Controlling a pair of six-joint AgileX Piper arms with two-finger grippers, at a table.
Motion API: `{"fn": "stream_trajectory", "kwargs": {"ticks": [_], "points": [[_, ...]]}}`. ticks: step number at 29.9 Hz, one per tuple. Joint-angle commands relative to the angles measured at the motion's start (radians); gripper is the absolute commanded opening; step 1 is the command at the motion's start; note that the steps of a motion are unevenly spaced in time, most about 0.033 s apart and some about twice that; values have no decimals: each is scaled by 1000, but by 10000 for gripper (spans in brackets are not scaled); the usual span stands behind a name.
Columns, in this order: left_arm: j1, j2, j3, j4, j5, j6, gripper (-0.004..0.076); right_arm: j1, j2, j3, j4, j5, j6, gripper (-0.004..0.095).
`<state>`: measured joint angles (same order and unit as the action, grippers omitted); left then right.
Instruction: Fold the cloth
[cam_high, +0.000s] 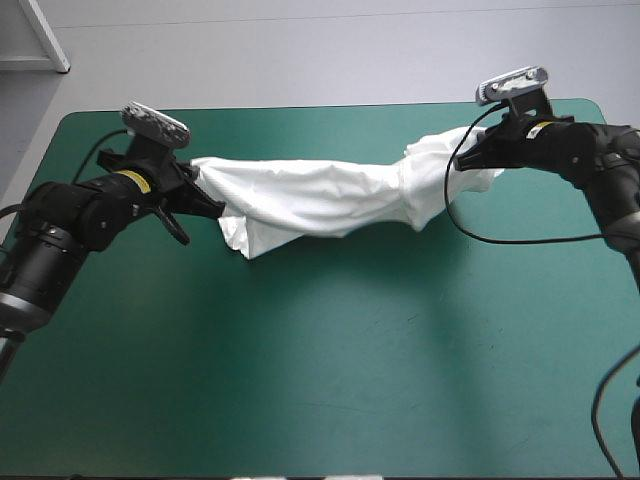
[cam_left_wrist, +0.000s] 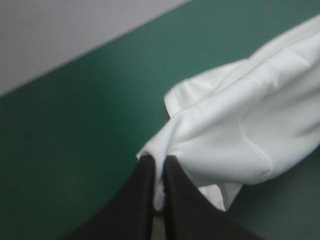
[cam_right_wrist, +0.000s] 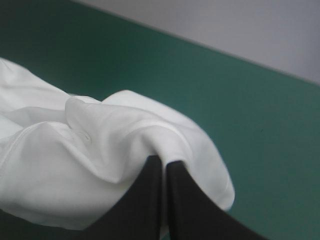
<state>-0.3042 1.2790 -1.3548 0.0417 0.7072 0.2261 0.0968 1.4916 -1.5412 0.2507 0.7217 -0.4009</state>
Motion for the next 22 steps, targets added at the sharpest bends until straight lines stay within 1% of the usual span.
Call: {"fn": "stream_trajectory", "kwargs": {"ticks": [1,7,11,14,18,22], "points": [[0,-58,-167,48,-16,-10,21,-4,-153,-96,5,-60,-24,-13],[0,-68,-469,97,59,14,21,-4,-287,-236,11,-67,-36,-13],[0,-68,-672,97,80,45,21,-4,-345,-337,76,-67,-88,-13],[0,-68,-789,97,83,58,21,-4,-381,-421,112,-65,-131,-13],[0,-68,-943,97,105,61,21,-4,-426,-521,117,-63,-140,-13],[0,-68,-1041,90,125,88,21,-4,-454,-604,117,-41,-149,-13]]}}
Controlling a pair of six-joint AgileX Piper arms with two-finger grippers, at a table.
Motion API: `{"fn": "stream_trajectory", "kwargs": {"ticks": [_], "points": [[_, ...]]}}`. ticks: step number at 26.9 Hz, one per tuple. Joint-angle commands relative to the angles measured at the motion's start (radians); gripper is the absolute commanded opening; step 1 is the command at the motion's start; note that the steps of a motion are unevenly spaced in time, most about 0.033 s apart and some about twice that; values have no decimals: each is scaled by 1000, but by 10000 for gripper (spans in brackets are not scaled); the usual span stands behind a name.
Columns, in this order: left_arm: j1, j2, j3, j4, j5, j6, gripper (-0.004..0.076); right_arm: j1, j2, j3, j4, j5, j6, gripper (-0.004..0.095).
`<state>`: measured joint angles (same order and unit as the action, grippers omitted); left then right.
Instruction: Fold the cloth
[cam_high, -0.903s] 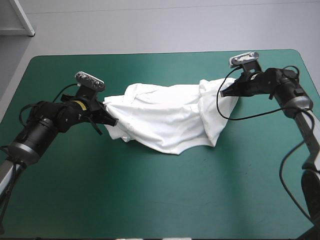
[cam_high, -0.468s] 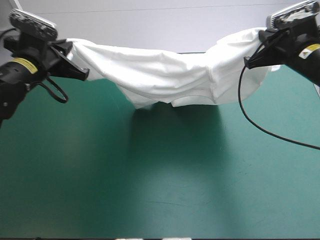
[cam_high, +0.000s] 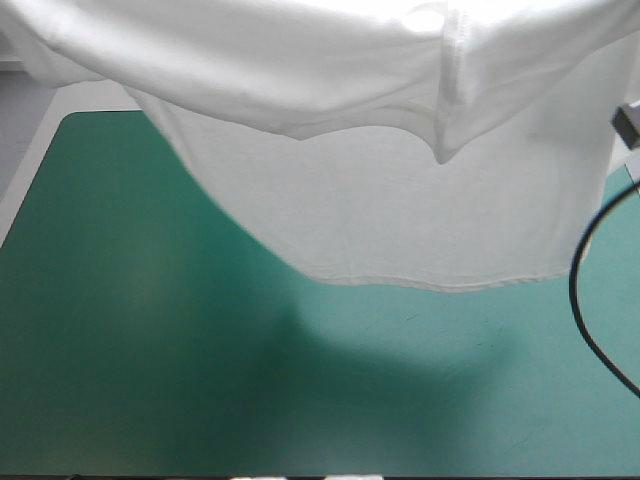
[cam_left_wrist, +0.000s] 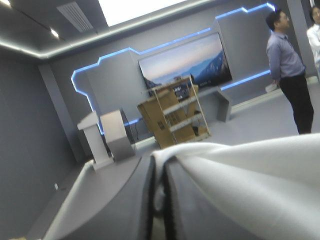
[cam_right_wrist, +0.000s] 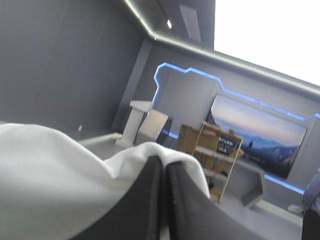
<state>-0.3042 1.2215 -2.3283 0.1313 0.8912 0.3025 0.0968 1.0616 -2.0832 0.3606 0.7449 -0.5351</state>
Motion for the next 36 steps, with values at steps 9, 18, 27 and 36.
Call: {"fn": "stream_trajectory", "kwargs": {"ticks": [9,18,27,36], "points": [[0,-15,-135,6,11,26,19,-4,-27,-83,75,85,-17,-13],[0,-16,154,267,79,-116,19,-4,24,114,171,145,-19,-13],[0,62,614,389,-118,-225,19,-4,230,444,191,48,-84,-13],[69,411,662,307,-400,-293,20,-4,678,324,178,-149,-181,-13]]}}
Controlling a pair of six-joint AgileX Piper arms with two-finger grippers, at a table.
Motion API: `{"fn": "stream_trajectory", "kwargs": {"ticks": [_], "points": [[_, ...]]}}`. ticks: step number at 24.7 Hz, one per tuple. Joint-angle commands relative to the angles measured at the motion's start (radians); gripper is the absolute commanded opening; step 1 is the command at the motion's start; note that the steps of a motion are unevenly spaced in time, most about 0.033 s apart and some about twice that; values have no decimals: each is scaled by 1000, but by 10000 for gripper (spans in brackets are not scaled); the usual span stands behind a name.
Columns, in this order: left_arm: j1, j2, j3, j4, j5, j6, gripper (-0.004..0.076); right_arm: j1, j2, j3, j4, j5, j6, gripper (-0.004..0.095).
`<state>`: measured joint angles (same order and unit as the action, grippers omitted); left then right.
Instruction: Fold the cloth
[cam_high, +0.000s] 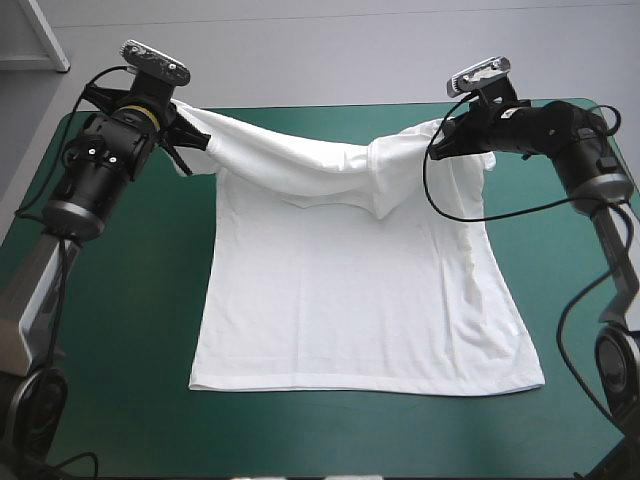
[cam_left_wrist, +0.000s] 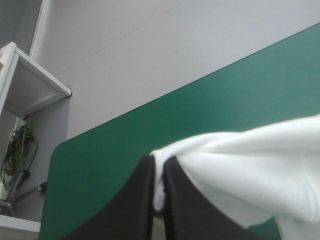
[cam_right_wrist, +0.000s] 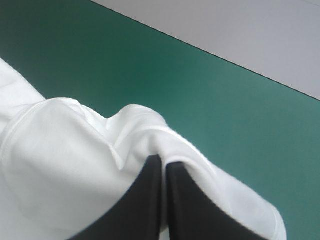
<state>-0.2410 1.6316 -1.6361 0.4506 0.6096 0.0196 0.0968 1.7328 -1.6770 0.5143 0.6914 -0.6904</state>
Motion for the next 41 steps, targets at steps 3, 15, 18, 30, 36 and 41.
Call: {"fn": "stream_trajectory", "kwargs": {"ticks": [3,15,18,30,36,41], "points": [[6,88,-30,-60,-144,-10,20,-4,100,-150,24,-98,-26,-13],[7,160,-30,-253,-18,39,353,-11,145,-167,-62,-83,45,649],[7,84,-18,-271,27,41,354,-38,59,-167,-49,-15,91,608],[7,-364,399,-583,194,118,354,-156,-250,-142,84,389,211,467],[7,-584,677,-644,322,118,354,-158,-412,-6,84,362,241,468],[7,-677,826,-644,374,97,354,-158,-504,143,84,308,237,466]]}}
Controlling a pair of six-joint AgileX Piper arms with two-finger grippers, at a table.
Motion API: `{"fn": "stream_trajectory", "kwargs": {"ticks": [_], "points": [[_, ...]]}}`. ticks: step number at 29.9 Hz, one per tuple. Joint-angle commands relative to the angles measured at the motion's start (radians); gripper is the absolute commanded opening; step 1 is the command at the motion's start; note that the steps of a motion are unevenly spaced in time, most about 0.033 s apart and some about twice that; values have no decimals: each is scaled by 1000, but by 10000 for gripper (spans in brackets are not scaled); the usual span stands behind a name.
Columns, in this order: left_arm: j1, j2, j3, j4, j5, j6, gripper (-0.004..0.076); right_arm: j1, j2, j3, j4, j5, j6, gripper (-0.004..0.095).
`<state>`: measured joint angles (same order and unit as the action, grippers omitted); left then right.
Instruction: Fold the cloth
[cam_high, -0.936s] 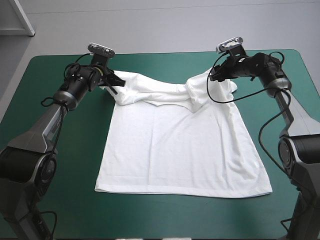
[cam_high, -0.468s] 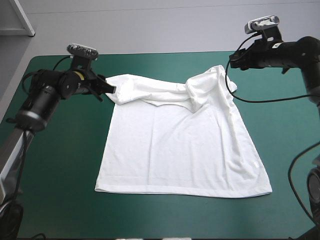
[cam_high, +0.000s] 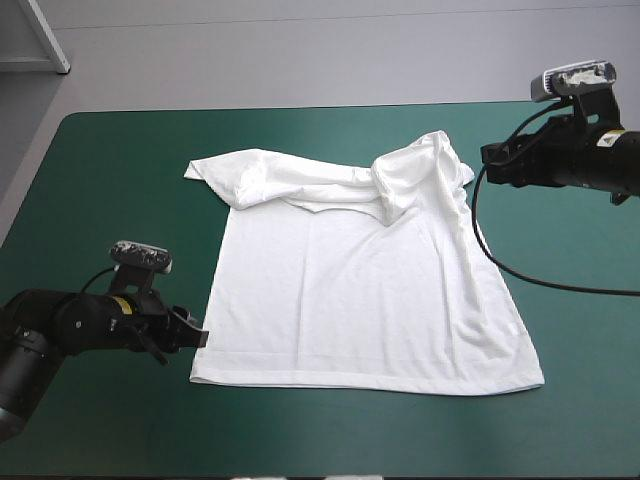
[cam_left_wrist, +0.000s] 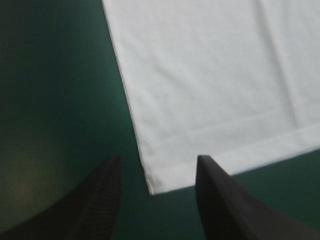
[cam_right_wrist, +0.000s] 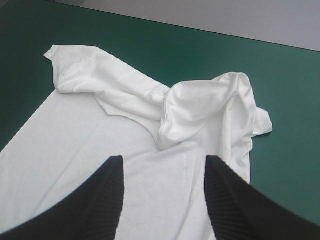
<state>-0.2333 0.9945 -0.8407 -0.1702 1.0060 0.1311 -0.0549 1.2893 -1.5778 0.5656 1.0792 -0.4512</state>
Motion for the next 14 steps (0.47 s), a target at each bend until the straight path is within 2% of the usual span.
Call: {"fn": "stream_trajectory", "kwargs": {"ticks": [1,6,14], "points": [[0,-40,55,-21,-22,-15,354,-6,-73,69,33,-84,-3,466],[0,-10,150,-39,-52,-2,354,-4,-109,139,35,-91,-3,466],[0,61,163,-104,-87,65,356,-4,-114,144,44,-89,-3,445]]}}
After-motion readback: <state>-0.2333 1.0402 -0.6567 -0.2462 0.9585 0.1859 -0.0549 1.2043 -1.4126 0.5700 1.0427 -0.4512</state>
